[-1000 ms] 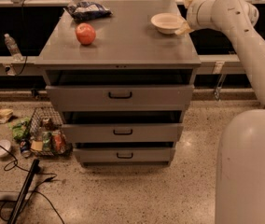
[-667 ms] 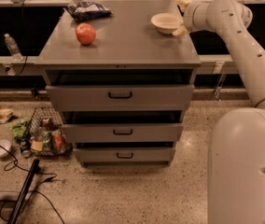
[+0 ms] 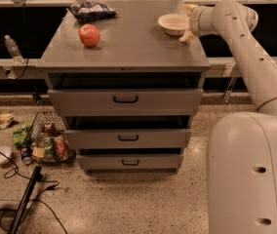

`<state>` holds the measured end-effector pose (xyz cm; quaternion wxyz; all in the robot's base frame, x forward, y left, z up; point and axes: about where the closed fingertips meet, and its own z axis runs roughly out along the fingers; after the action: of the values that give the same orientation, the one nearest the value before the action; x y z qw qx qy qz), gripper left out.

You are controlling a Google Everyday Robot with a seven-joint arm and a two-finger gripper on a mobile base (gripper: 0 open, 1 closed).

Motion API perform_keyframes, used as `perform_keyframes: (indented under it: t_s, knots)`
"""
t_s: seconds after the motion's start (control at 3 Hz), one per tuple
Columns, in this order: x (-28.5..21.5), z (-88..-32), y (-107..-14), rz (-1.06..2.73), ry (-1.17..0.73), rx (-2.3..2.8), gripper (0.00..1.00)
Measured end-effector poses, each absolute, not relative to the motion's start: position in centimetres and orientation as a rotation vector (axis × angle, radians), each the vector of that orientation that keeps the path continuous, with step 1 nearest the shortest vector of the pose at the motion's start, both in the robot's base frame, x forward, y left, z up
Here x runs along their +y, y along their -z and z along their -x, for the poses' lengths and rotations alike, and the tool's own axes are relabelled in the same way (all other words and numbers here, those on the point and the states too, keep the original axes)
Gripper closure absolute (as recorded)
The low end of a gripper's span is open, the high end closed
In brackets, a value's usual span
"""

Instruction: Move paper bowl near blue chip bag

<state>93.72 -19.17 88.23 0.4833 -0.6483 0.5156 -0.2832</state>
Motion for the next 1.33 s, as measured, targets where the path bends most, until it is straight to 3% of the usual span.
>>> perform_keyframes:
  t_s: [1.0,1.33]
  knots:
    - [-18.1,-94.0,-86.2,1.635,0.649,1.291,1.0]
    - [-15.9,-93.7,-86.9,1.664,0.614,1.244,1.0]
